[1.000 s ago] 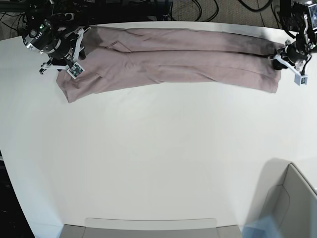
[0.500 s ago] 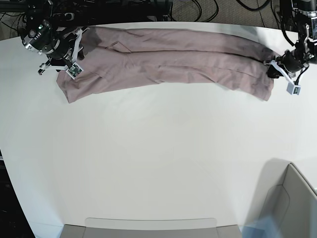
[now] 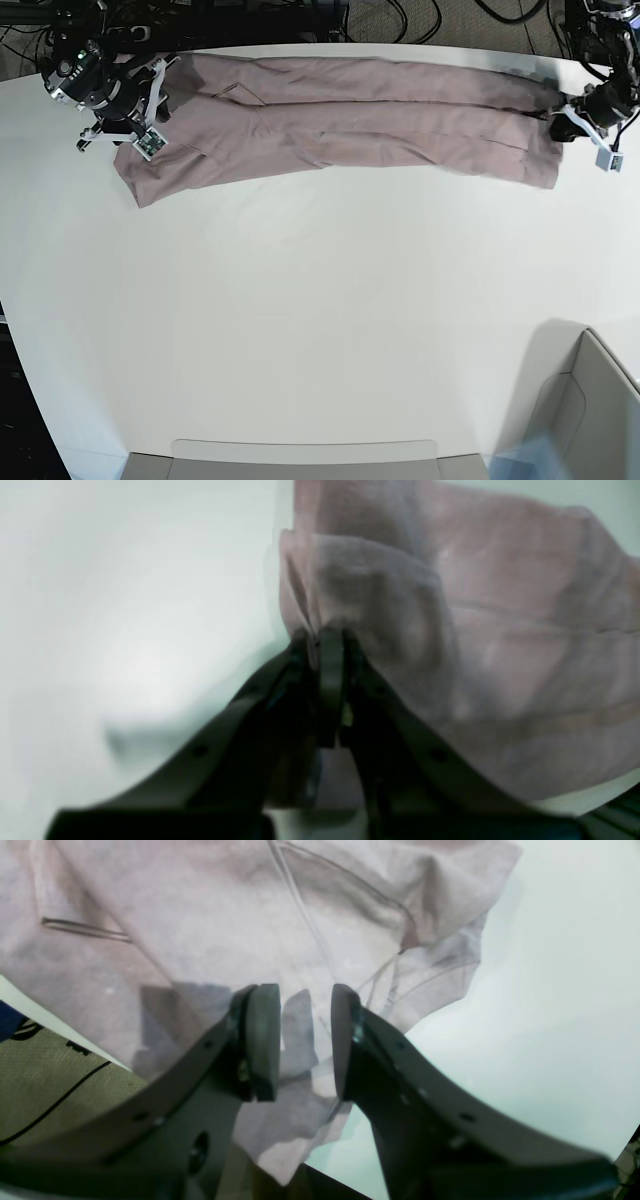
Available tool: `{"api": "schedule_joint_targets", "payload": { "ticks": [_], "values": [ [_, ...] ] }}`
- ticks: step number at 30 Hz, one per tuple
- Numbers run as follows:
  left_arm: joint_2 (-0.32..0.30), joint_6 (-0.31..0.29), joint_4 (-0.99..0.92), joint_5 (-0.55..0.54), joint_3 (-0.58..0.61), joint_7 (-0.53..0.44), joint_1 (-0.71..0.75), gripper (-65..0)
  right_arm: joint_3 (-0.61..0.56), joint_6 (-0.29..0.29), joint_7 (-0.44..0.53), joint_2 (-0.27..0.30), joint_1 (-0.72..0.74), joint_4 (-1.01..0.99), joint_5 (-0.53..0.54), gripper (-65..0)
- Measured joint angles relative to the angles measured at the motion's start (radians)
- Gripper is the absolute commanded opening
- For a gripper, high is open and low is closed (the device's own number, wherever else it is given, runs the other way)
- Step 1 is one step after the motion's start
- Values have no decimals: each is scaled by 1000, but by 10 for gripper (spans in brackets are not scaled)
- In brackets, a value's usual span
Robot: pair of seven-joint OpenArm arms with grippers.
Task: Fold the T-shirt properly
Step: 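Pinch the folded edge with the left gripper and tug it straight, then drag the strip's end with the left gripper toward the right gripper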
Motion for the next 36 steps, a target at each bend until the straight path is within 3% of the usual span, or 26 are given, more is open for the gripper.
{"api": "schedule_joint_targets", "payload": {
  "ticks": [4,10,18,26,30,36],
  "values": [
    [13,16,118,47,-48,86,32,-650,1,0,4,-6,20,0,2,-468],
    [26,12,244,45,-138,114,48,-650,2,0,1,-18,18,0,0,-467],
    [114,11,444,45,-230,259,51,-650,3,0,1,-21,19,-1,3,-467],
    [135,12,601,47,-229,323,72,-650,3,0,1,-21,19,-1,0,-467],
    [209,10,773,34,-225,371,87,-650,3,0,1,-21,21,-1,0,-467],
    [276,11,758,7,-37,396,98,-650,2,0,5,-49,27,-1,5,-467]
  ]
}}
